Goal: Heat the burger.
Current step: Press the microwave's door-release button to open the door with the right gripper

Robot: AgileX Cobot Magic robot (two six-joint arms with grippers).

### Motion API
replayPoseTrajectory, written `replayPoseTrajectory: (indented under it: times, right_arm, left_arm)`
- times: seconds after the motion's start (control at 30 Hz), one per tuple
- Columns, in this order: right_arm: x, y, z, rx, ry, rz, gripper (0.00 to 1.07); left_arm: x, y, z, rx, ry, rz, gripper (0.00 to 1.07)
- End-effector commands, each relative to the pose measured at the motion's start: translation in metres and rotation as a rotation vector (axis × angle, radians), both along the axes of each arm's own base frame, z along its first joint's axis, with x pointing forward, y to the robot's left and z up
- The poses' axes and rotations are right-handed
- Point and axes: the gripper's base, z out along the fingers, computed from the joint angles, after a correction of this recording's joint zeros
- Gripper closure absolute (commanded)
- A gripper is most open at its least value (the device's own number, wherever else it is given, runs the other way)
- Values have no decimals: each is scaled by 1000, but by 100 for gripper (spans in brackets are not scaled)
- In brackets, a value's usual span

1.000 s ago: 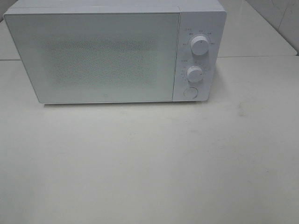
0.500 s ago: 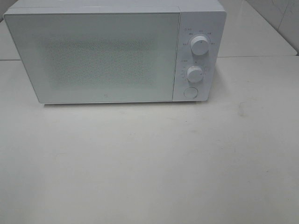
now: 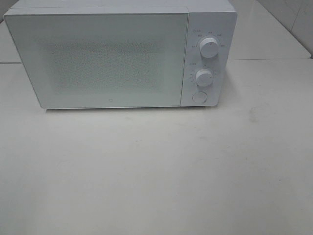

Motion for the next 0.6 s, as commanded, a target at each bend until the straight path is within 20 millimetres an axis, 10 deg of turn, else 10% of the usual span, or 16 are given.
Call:
replayPoseTrajectory:
  times: [0.03, 0.6]
  right_arm:
    - [5, 1, 13, 9, -101, -6, 37]
    - [82, 11, 28, 4, -71, -13, 38]
  left_arm:
    - [-1, 0, 0, -6, -26, 0, 9]
    - [-1, 0, 0, -6, -26, 0, 9]
